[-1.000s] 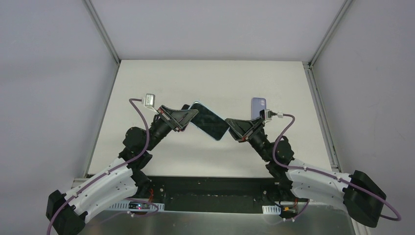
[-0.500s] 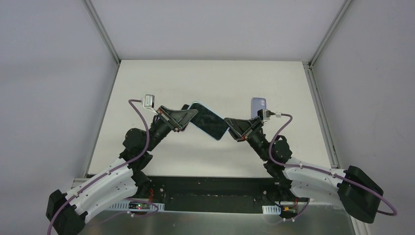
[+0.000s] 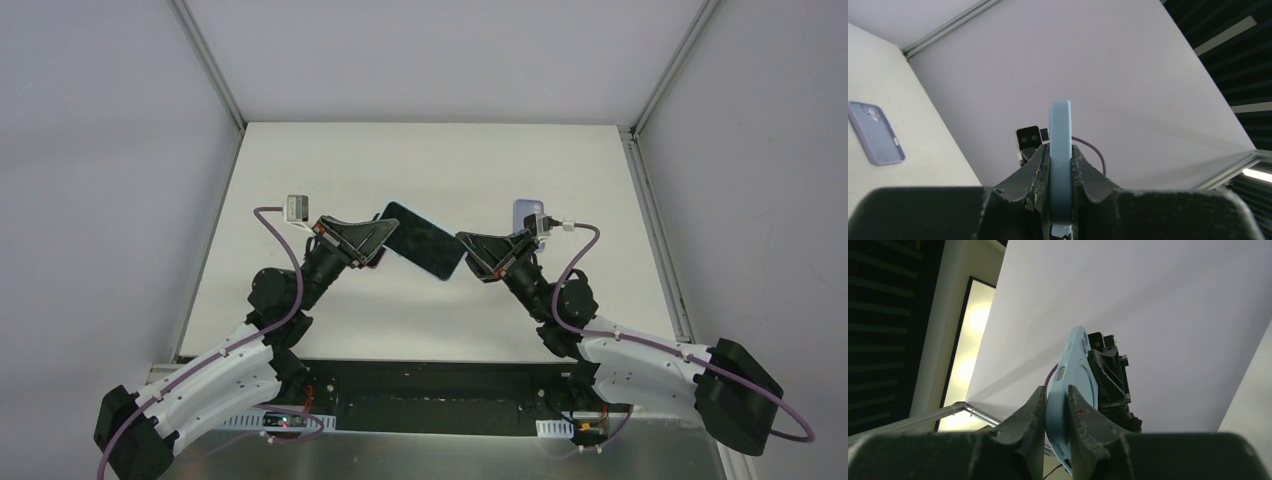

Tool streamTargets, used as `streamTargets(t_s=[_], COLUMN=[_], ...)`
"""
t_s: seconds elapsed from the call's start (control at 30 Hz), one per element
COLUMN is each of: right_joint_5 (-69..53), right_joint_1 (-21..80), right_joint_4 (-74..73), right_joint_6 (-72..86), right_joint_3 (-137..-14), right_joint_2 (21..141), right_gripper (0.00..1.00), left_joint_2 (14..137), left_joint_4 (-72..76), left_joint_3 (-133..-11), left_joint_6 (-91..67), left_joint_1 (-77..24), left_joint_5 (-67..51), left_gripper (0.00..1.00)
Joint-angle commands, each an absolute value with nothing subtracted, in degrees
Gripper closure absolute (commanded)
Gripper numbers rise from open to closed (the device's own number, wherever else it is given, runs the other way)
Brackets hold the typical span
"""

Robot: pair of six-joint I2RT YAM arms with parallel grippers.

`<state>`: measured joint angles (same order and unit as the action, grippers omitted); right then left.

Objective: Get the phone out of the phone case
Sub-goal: Remove the phone case from the phone.

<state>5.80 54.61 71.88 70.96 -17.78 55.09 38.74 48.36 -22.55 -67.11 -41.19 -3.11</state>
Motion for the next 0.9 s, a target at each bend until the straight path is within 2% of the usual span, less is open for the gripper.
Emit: streamTargets(t_s=[0.0, 0.27, 0.67, 0.87], right_joint_5=[1.3, -2.6, -7.4, -7.8], right_joint_1=[55.0, 55.0, 55.1, 55.1], right_joint_4=[80.5, 80.5, 80.5, 80.5], right_joint_6=[74.6, 78.2, 79.6, 79.1], right_joint_3=[-25.0, -29.3, -34.9, -35.2], right_joint_2=[54.3, 56.2, 57.8, 57.9], right_gripper=[0.88, 0.97, 0.97, 1.0], left_joint_2=[41.0, 46.5, 58.1, 60.3], left_joint_4=[53.3, 59.6, 69.9, 71.7], left_joint_3=[-22.5, -25.1, -30.2, -31.6], left_joint_6=[-65.7, -65.7, -73.8, -74.9], left_joint_1=[-41.1, -41.1, -41.1, -42.1], left_joint_5=[-0.5, -0.4, -2.5, -2.5], left_gripper=[1.0, 1.0, 1.0, 1.0])
